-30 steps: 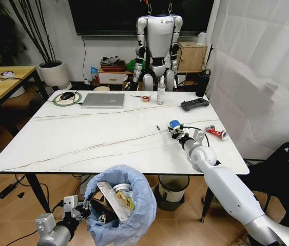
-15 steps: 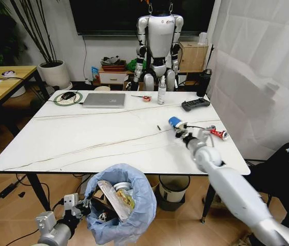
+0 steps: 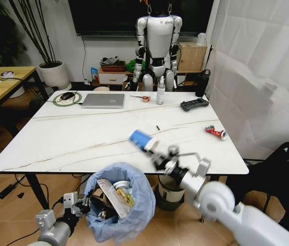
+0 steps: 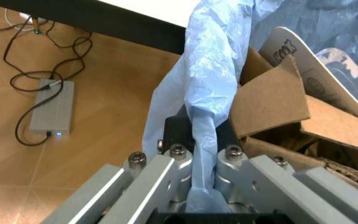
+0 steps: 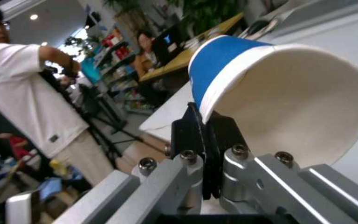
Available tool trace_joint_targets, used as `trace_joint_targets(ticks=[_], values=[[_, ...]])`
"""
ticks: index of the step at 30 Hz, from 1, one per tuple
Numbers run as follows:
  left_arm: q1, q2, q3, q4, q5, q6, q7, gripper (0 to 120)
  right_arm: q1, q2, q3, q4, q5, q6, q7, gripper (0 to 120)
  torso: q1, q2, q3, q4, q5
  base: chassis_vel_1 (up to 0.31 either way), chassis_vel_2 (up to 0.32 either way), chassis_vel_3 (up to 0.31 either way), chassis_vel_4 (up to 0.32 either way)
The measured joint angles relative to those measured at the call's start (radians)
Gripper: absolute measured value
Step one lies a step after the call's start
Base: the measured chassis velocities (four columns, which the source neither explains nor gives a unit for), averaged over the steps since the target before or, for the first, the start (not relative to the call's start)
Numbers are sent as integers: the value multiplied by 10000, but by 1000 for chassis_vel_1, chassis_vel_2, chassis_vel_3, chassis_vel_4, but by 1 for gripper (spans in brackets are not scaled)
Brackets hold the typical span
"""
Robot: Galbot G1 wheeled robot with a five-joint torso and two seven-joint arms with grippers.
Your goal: Pick up the trash bin and place the trash from the table into it.
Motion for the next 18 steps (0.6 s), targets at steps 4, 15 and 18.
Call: trace_joint_targets(ticks=[4,15,18], values=[[-6,-7,-2,-9,0,7,-11,0,278,105,-881,27,17,154,112,0,0,0,0,1,1,0,0,0,0],[-14,-6,-69,-86,-51,28,-70,0,43,298,-1698,-27,-220,150,901,0,0,0,1,-1,1,0,0,0,0],[-32,-15,-37,-93,-58,46,-115,0,26,378,-1641,-110,-340,122,1003,0,1,-2,1,0,1,0,0,0,0]])
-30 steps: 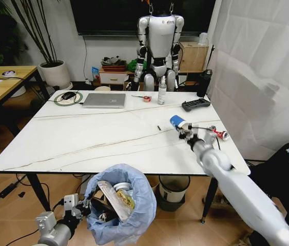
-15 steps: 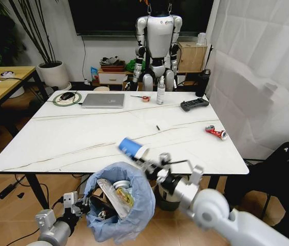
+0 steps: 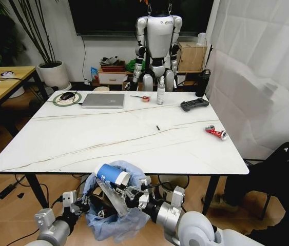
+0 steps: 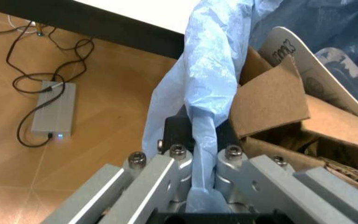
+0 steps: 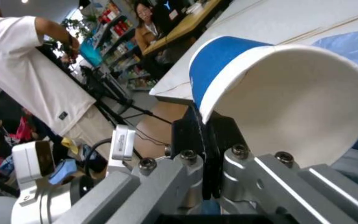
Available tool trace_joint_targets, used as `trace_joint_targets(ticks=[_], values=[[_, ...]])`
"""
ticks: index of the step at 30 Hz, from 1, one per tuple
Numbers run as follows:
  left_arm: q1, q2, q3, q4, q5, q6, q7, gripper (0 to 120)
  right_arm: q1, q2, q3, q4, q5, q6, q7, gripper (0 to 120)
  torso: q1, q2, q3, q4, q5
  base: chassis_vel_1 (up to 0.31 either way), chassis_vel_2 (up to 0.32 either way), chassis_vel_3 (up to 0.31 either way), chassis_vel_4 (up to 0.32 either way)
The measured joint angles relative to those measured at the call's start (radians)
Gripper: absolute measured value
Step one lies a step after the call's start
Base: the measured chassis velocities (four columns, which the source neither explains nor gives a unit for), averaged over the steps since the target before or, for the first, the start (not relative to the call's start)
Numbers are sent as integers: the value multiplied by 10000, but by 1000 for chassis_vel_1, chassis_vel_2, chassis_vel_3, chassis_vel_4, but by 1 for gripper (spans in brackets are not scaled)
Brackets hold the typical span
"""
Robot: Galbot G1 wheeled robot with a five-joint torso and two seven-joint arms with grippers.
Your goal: Pick up the trash bin and place the trash from the table into it.
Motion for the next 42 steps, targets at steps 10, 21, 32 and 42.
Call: trace_joint_targets(ticks=[10,21,32,42], values=[[-129,10,36,29,-49,40,-74,0,-238,-34,88,-23,-270,-31,90,32,0,0,0,-1,0,0,0,0,0],[-70,20,40,160,-48,67,-109,0,-294,-456,602,1009,-452,-56,370,70,-1,0,0,-4,-1,0,0,0,0],[302,-33,-111,-145,50,53,-78,0,2833,947,2748,-3523,-1895,-1852,939,100,1,0,2,4,-2,0,0,0,0],[565,-131,-260,-325,204,38,-76,0,4395,1823,2262,-7778,-2461,-2272,-607,100,-2,0,0,-3,2,0,0,0,0]])
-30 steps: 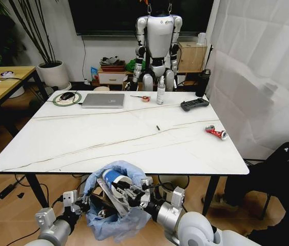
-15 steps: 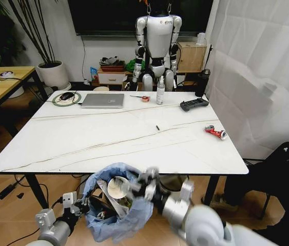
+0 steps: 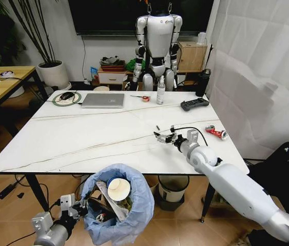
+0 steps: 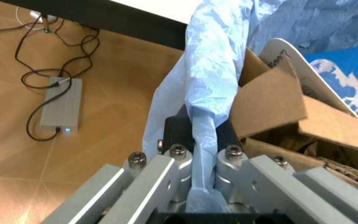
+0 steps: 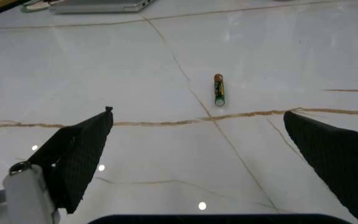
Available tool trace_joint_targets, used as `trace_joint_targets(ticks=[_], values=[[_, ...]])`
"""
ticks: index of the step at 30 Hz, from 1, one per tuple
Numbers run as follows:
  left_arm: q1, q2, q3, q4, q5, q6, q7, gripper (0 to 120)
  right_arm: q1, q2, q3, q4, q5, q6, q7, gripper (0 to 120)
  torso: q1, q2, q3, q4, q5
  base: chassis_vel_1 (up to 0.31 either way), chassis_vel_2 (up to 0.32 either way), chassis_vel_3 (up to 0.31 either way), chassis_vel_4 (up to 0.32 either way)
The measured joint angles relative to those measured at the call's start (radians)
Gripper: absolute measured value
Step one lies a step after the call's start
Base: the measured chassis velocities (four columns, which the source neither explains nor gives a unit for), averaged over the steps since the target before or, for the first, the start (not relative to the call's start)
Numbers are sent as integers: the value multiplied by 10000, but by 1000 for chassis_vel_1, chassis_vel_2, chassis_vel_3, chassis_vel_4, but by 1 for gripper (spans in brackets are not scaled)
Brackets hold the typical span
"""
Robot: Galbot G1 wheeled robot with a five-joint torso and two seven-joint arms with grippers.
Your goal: Pick up the trash bin and place the trash from the table into it.
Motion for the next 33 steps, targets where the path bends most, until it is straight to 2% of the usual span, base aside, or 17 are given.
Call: trace_joint_targets(ticks=[9,17,22,24,26,29,33], values=[[135,-110,-90,-33,107,-32,3,0,1072,1525,-372,-2270,-666,297,-541,100,1,0,0,4,-3,0,0,0,0],[182,-151,-133,-33,118,-60,25,0,1601,2008,-474,-3552,-1444,525,-673,97,1,0,-1,3,-1,0,0,0,0],[171,-126,-143,-1,109,-69,33,0,1728,2052,-387,-4119,-1810,621,-807,77,1,0,0,1,0,0,0,0,0],[151,-110,-143,7,96,-69,34,0,1692,1982,-383,-4120,-1827,622,-826,68,1,1,-1,2,-2,0,0,0,0],[133,-102,-143,14,80,-70,34,0,1652,1935,-378,-4085,-1827,626,-827,65,1,1,-1,0,0,0,0,0,0],[81,-85,-136,42,58,-70,34,0,1531,1789,-387,-3915,-1822,621,-826,51,1,3,-3,1,-2,0,0,0,0],[48,-78,-122,66,47,-70,34,0,1407,1645,-445,-3746,-1819,609,-826,39,0,3,-4,0,-2,0,0,0,0]])
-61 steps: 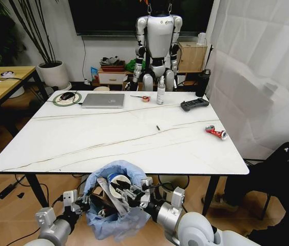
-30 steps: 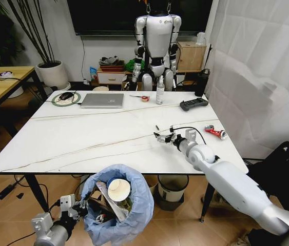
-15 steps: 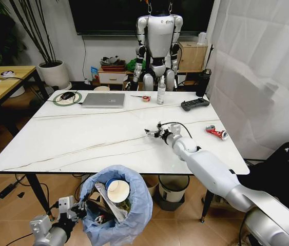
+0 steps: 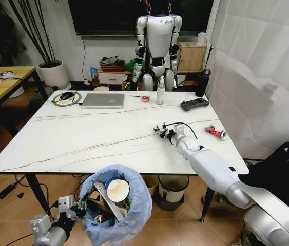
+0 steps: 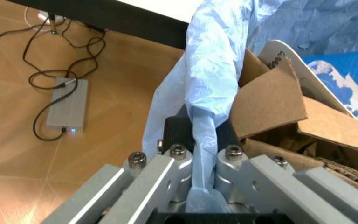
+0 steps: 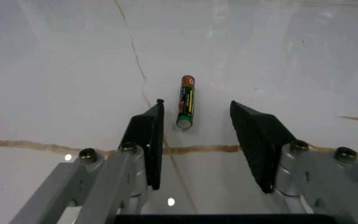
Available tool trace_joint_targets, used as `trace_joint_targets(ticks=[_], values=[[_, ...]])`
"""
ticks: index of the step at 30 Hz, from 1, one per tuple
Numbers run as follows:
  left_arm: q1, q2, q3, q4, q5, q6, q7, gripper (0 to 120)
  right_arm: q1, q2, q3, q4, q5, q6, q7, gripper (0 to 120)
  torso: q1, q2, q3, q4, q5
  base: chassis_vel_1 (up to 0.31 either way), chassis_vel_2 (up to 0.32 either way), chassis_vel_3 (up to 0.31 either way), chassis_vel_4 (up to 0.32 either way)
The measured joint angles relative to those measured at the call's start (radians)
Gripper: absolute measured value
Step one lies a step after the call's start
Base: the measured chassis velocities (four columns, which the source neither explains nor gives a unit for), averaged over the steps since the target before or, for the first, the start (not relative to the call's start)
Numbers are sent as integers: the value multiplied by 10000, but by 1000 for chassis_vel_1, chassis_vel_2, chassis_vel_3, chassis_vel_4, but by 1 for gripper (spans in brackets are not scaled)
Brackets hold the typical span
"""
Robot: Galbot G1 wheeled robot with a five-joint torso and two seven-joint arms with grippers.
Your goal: Pick up the trash bin and place the trash from the table into it.
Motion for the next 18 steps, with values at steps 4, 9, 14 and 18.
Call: trace_joint_targets(ticks=[4,9,14,18], values=[[-31,5,17,39,-13,0,0,0,-92,-81,-113,126,-9,-7,4,22,-1,1,-2,0,0,0,0,0,0],[-65,10,23,58,-36,0,-3,0,-85,-41,-177,101,-13,-15,12,6,-1,2,-1,-1,0,0,0,0,0],[-133,16,43,59,-74,0,-12,0,-58,-29,-231,77,-10,-18,4,0,-1,2,1,-1,0,0,0,0,0],[-147,27,87,76,-89,0,-13,0,-411,-377,3,1011,630,-50,-25,0,3,-4,9,5,7,0,0,0,0]])
